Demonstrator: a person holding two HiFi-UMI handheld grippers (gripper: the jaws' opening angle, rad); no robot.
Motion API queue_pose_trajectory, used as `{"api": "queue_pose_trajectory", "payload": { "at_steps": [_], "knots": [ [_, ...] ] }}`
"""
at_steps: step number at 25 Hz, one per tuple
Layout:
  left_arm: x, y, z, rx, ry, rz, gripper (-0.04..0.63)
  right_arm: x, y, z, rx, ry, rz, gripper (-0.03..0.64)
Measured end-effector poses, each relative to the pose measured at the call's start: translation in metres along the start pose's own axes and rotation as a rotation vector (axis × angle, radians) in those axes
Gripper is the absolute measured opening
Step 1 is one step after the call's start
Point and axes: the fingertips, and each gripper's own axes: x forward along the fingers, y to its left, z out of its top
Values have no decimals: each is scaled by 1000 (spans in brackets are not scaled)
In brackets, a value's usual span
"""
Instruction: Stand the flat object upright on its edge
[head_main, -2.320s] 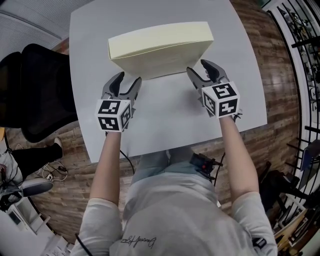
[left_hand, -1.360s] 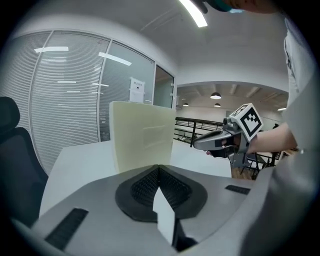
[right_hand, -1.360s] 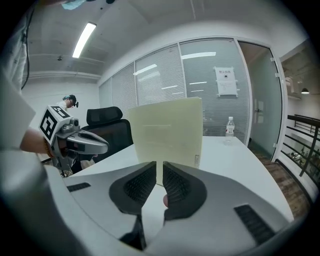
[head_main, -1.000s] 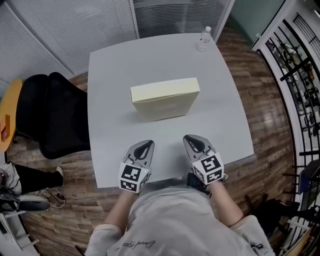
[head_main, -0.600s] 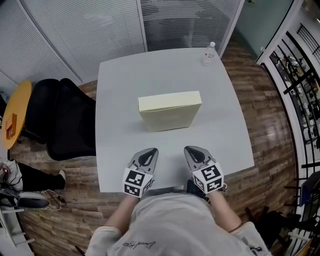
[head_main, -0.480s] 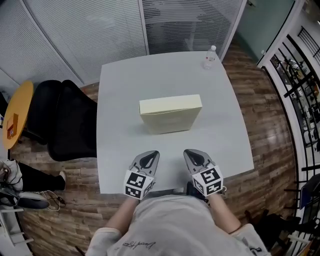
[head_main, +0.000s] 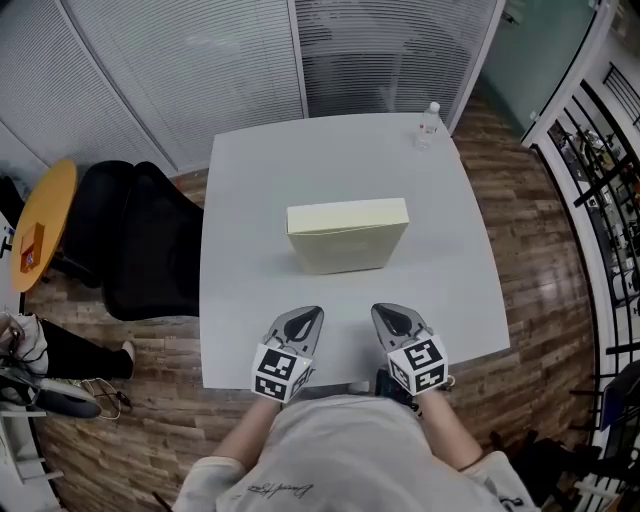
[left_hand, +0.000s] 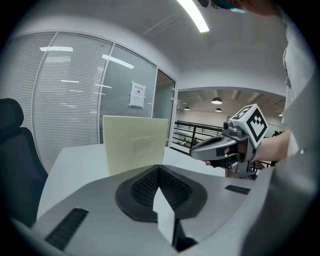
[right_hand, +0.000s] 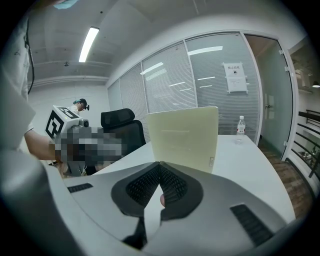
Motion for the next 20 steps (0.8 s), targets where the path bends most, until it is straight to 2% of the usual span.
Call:
{"api": "queue_pose_trajectory", "payload": {
  "at_steps": [20],
  "knots": [
    [-13, -1, -2, 4, 1, 13, 11, 1, 12, -1, -14, 6, 34, 25]
  ]
}}
